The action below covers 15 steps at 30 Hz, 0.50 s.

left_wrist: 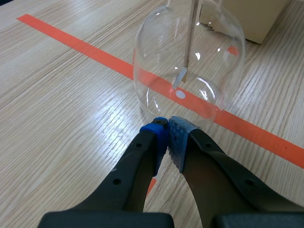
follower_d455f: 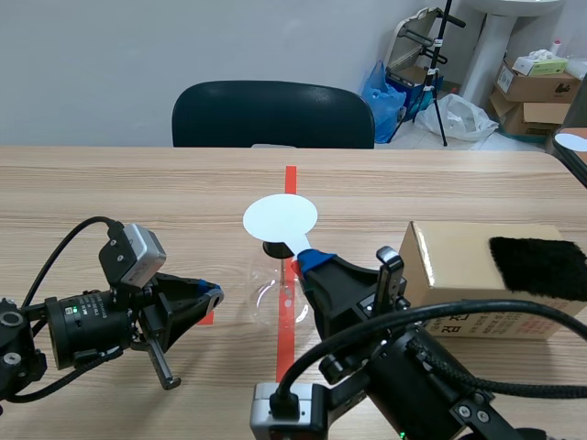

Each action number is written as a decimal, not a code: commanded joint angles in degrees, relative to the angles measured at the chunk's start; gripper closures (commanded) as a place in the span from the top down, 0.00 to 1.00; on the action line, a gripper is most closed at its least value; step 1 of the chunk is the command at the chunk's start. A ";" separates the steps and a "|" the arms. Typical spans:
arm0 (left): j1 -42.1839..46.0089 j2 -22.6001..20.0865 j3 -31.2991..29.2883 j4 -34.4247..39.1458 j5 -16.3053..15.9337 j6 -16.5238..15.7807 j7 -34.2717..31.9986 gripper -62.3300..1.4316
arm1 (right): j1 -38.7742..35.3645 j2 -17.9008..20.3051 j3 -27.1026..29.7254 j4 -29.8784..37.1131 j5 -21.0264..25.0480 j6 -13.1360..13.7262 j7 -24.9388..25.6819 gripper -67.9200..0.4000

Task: Do the electroscope experiment

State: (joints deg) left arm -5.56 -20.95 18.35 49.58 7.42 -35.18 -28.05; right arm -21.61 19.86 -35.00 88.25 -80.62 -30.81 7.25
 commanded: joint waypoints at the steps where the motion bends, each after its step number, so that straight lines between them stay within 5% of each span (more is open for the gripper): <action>1: -0.31 0.28 -0.35 0.98 -0.79 -0.09 -1.03 0.07 | 0.81 0.61 0.22 0.24 -0.17 -0.81 -0.22 0.02; 15: -0.31 0.28 -0.35 0.98 -0.79 -0.09 -1.03 0.07 | 0.81 0.61 0.22 0.24 -0.17 -0.81 -0.96 0.02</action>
State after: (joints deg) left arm -5.56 -20.95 18.35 49.58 7.42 -35.18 -28.05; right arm -21.61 19.86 -35.00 88.25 -80.62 -30.81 6.92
